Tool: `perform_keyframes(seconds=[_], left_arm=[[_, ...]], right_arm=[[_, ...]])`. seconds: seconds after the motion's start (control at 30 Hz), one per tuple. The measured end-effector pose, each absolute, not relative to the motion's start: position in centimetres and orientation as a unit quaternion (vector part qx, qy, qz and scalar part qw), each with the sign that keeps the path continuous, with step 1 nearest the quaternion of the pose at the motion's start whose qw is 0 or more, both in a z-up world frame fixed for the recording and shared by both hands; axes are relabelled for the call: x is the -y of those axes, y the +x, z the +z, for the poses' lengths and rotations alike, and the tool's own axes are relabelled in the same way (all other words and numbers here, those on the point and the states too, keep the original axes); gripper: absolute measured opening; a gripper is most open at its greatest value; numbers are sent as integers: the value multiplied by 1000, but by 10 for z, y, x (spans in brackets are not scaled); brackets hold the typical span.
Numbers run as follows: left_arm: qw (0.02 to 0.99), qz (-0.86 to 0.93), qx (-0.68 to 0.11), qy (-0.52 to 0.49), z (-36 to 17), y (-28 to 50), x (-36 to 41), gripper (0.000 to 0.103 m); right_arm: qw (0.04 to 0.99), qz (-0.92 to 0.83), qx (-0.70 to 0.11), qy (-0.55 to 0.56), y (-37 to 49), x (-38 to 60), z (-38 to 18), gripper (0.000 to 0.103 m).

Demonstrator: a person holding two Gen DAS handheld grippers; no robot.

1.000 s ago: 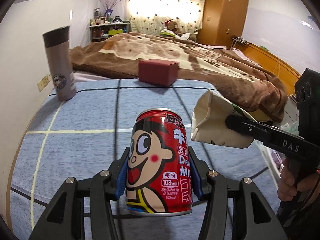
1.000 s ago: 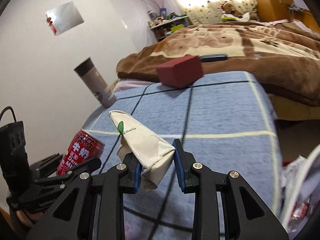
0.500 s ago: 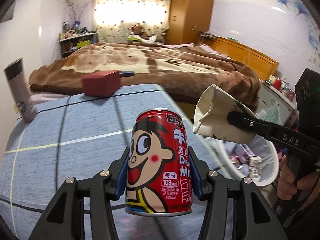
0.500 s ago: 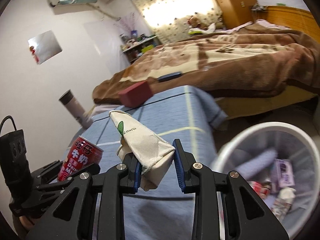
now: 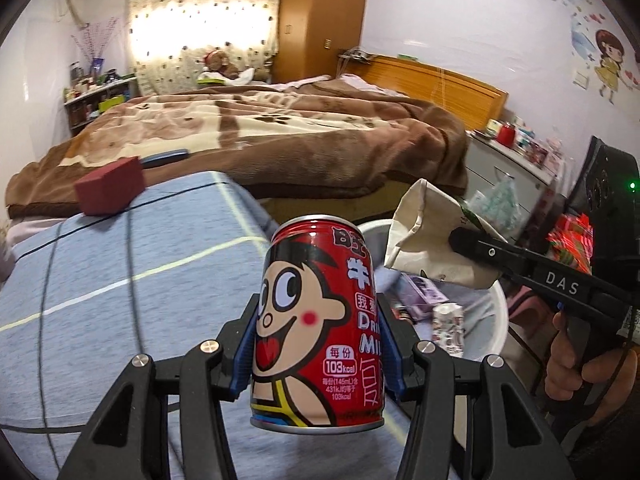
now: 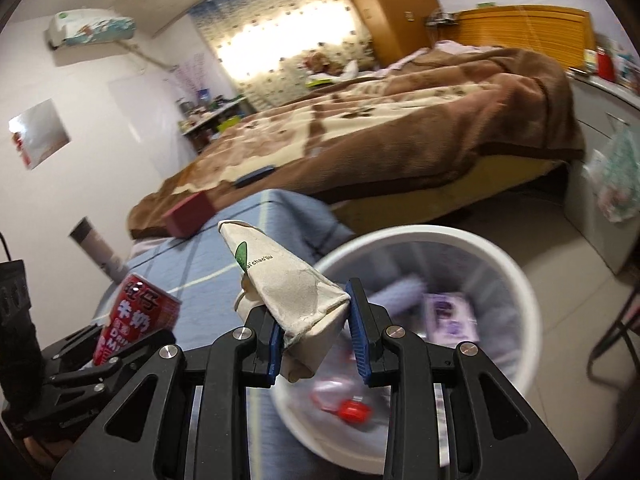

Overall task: Collect trash
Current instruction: 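Carry the red can with the left tool while the right tool carries the paper bag to the bin, then open both tools over the bin to drop the can and paper bag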

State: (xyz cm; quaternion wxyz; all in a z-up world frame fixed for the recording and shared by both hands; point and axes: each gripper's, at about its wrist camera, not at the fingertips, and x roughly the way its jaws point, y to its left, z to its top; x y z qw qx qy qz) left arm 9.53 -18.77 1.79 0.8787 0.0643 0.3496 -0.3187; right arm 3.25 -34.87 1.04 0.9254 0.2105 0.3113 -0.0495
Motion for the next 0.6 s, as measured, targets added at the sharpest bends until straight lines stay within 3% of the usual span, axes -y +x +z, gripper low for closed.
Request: perform_keyframes(seconds=[0.6], left_arm=[[843, -357, -392, 87, -18, 85, 270, 55]], right_arm=[[900, -171, -367, 161, 22, 395, -23, 31]])
